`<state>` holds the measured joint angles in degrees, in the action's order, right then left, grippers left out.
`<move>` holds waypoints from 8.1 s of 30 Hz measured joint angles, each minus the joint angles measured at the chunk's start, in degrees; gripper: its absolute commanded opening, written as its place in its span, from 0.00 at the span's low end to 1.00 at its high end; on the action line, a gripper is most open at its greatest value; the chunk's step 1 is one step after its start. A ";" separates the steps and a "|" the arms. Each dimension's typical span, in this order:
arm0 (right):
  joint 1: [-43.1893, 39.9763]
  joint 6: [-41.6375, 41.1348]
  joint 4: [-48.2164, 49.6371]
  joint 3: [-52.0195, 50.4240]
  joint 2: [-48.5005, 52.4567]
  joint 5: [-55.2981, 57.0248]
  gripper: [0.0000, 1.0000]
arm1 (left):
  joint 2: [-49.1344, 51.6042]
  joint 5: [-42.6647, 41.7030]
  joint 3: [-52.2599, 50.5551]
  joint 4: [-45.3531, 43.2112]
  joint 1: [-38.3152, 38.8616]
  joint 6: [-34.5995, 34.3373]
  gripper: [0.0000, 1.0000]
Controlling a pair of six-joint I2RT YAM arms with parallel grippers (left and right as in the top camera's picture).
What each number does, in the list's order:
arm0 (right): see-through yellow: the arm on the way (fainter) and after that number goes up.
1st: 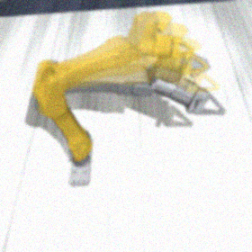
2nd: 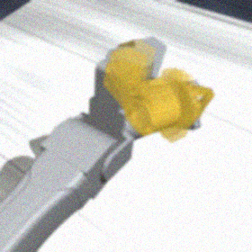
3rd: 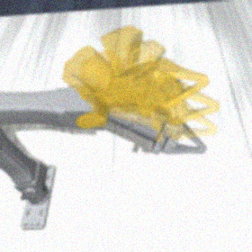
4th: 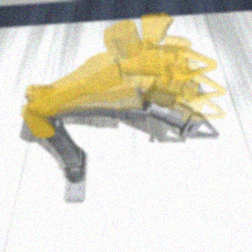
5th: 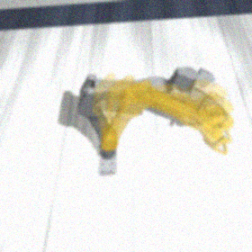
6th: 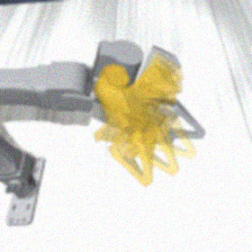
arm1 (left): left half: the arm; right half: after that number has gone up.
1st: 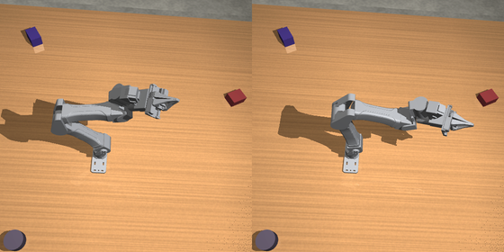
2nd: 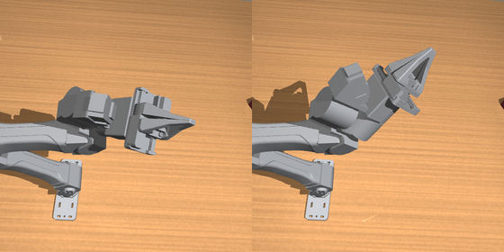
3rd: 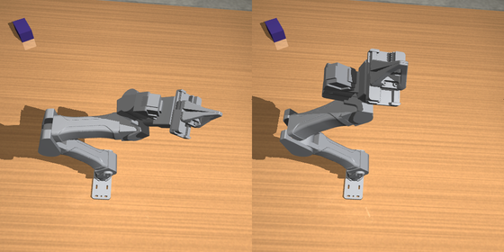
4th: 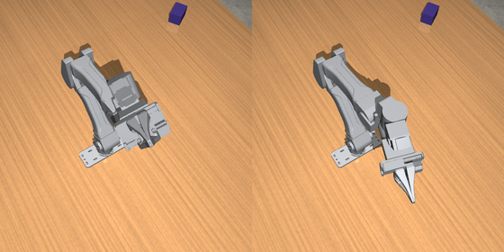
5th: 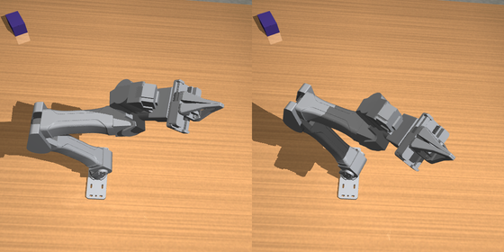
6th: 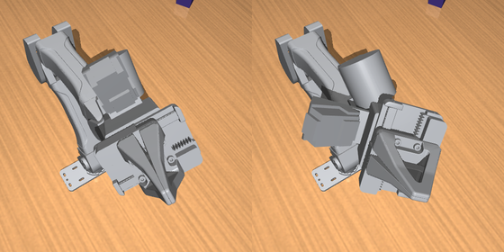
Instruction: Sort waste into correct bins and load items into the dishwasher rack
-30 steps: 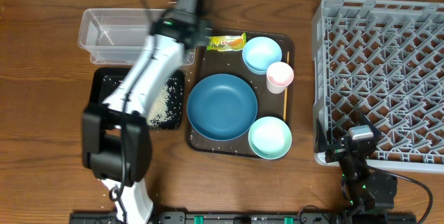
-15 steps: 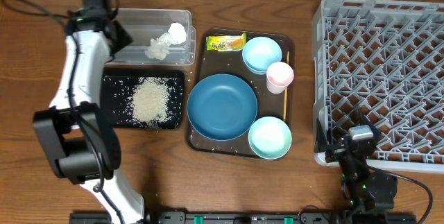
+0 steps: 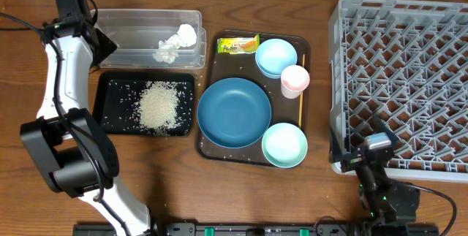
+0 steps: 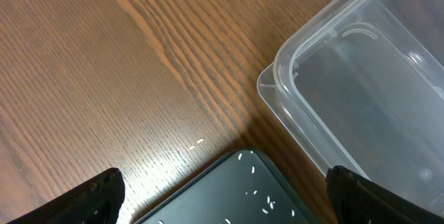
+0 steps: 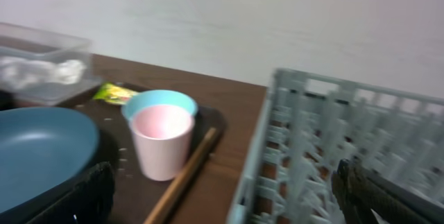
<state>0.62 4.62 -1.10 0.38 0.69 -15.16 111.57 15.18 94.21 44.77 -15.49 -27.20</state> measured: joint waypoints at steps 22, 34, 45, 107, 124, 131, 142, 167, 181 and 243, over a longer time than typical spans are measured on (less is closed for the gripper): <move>0.02 -0.02 35.63 0.04 -0.04 -15.50 0.99 | 0.00 0.00 0.00 0.02 0.00 0.00 0.95; 0.04 -1.07 41.00 7.50 11.91 -12.83 0.99 | 0.00 -0.02 0.00 0.02 0.00 0.00 0.95; 2.01 -2.95 24.00 50.05 58.75 -39.93 0.99 | 0.00 -0.02 0.00 0.02 0.00 0.00 0.96; 54.80 -3.04 -41.31 83.36 115.95 7.04 0.22 | 0.00 0.00 0.00 0.02 0.00 -0.02 0.96; 54.80 -3.96 -43.67 86.42 115.89 8.24 0.01 | 0.00 0.00 0.00 0.04 0.00 -0.02 0.96; 52.52 -3.96 -52.04 96.39 114.86 7.50 0.01 | 0.00 0.00 0.00 0.04 0.00 0.00 0.96; 31.98 -4.04 -54.77 101.24 100.52 3.87 0.01 | 0.00 0.00 0.00 0.02 0.00 -0.02 0.96; -21.79 -5.29 -38.91 101.53 105.66 -48.96 0.01 | 0.00 0.00 0.00 0.04 0.00 -0.02 0.96; -25.99 -4.11 -38.23 101.53 115.69 -61.11 0.01 | 0.00 0.00 0.00 0.02 0.00 0.00 0.96; -18.82 -16.44 -51.65 101.77 97.72 -12.26 0.72 | 0.00 0.00 0.00 0.02 0.00 0.00 0.96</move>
<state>-18.20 -11.81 -52.75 102.15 98.41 -27.42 111.57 15.18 94.21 44.80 -15.49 -27.20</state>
